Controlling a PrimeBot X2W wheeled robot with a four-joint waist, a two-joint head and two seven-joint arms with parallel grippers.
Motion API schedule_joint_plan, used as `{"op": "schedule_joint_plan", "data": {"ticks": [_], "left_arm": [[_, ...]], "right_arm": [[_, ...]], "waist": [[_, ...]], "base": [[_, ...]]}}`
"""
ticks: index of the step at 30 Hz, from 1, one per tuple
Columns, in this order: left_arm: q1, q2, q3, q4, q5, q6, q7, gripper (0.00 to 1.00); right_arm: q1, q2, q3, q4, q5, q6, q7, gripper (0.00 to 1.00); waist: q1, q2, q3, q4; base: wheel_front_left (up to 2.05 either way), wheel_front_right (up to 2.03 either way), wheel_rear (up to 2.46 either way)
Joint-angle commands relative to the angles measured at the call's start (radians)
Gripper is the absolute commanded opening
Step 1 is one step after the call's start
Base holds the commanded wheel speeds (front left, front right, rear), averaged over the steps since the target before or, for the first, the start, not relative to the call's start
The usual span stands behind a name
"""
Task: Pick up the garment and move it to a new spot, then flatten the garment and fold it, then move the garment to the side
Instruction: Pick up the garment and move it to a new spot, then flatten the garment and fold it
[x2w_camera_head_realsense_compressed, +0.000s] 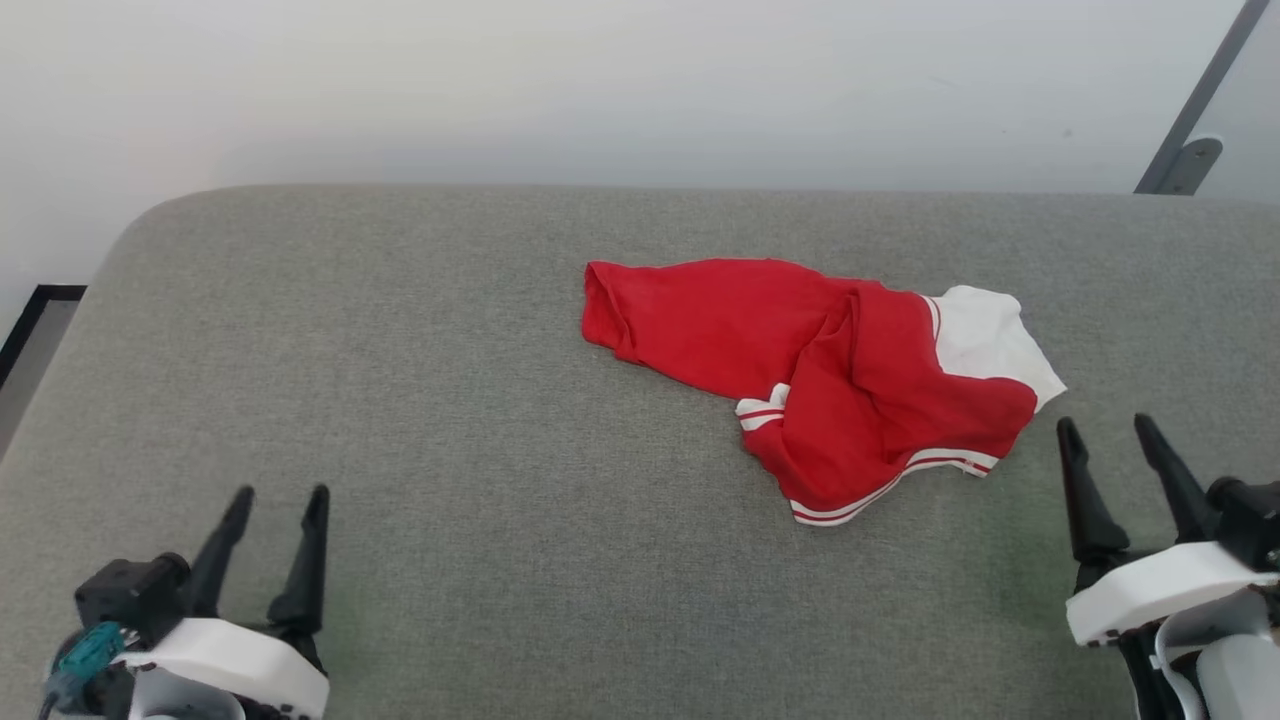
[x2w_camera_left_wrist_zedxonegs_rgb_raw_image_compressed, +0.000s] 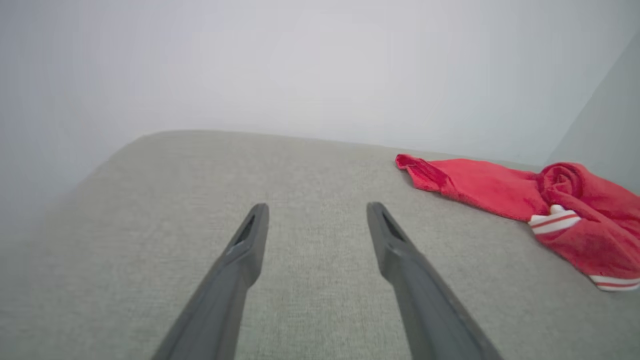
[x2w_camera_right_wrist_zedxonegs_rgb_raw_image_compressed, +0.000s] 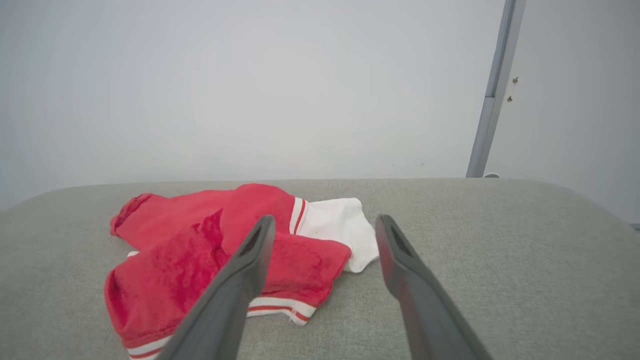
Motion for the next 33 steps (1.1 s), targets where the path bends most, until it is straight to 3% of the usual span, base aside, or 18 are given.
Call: {"op": "schedule_joint_plan", "data": {"ticks": [1,9,23,28,33], "left_arm": [[0.018,-0.02,0.039,-0.031,0.049,-0.002,-0.005,1.0],[0.082,-0.115,0.166,-0.123,0.226,-0.006,-0.005,1.0],[0.112,-0.136,0.152,-0.123,0.201,-0.008,-0.005,1.0],[0.099,-0.157,0.145,-0.136,0.201,-0.008,-0.005,1.0],[0.057,-0.188,0.134,-0.152,0.191,-0.008,-0.005,1.0]], "right_arm": [[0.0,0.001,-0.004,-0.018,0.0,0.0,-0.005,1.0],[0.012,0.014,-0.018,-0.059,-0.007,0.0,-0.005,1.0],[0.014,0.01,-0.005,-0.042,-0.009,0.0,-0.005,1.0],[-0.052,-0.037,0.021,0.014,-0.032,0.0,0.056,1.0],[-0.201,-0.143,0.084,0.061,-0.015,0.0,0.201,1.0]], "waist": [[0.0,0.0,0.004,-0.003],[0.0,0.0,0.01,-0.02],[0.0,0.0,0.014,-0.025],[0.0,0.0,0.044,-0.018],[0.0,0.0,0.125,-0.008]], "base": [[0.0,0.0,0.0],[0.0,0.0,0.0],[0.0,0.0,0.0],[0.0,0.0,0.0],[0.0,0.0,0.0]]}}
